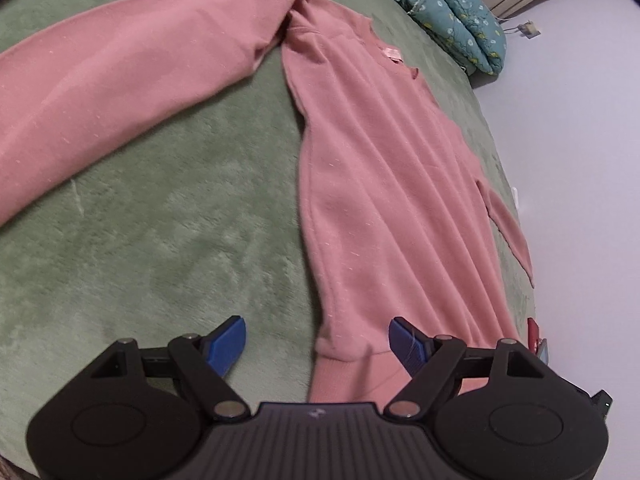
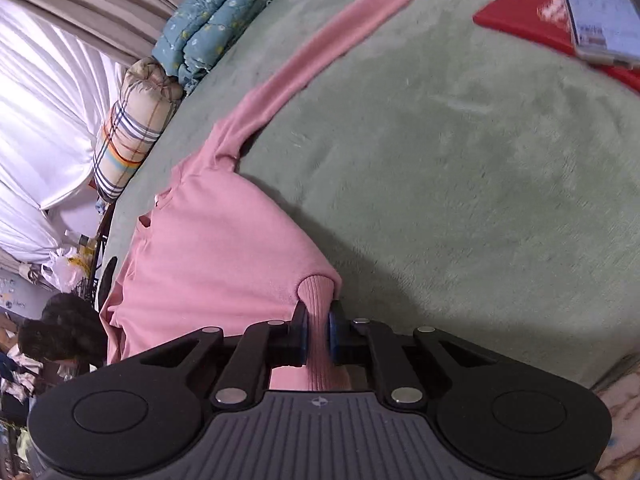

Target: Fold clothes

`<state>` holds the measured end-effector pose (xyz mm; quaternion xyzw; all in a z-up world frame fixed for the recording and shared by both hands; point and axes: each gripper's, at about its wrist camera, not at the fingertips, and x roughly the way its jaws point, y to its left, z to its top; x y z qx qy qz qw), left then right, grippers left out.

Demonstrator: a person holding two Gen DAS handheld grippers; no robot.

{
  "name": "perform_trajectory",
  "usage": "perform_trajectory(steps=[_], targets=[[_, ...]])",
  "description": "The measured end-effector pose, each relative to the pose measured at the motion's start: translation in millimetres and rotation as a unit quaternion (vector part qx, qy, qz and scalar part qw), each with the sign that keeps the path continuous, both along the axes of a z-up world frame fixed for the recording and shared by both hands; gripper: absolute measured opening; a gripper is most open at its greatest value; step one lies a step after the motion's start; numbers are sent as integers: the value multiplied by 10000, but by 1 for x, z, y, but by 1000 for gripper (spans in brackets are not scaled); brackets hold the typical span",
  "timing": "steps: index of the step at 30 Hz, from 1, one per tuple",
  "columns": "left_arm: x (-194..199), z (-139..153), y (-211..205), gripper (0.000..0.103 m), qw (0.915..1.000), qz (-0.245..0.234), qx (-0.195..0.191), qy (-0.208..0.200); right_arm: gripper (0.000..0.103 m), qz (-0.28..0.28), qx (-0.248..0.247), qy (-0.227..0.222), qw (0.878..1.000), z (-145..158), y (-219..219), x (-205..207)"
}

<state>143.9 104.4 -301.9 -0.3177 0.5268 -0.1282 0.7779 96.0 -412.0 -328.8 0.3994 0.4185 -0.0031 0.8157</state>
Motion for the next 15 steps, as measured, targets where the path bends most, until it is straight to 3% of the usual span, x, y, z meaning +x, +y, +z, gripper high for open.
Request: perform_trajectory(steps=[3, 6, 9, 11, 12, 13, 15], targets=[[-1, -4, -11, 54, 9996, -233, -182, -38, 10, -66, 125, 37, 9999, -6, 0, -1], [3, -17, -16, 54, 9996, -181, -211, 97, 10, -166, 404, -12, 9990, -10, -7, -7], [6, -34, -6, 63, 9955, 322, -871, 191, 11, -164, 416, -6, 9990, -11, -5, -8], [6, -40, 1, 61, 9896, 620, -1290, 122, 11, -166, 411, 0, 9990, -11, -4, -8], [5, -41, 2, 36, 9883, 714, -1344, 93, 11, -183, 423, 14, 9989, -12, -4, -8], [5, -39, 2, 4, 9896, 730, -1225, 164, 11, -200, 444, 32, 9988, -13, -3, -9], [2, -31, 1, 5, 9911, 738, -1040, 376, 11, -228, 486, 66, 9985, -13, -2, -9]])
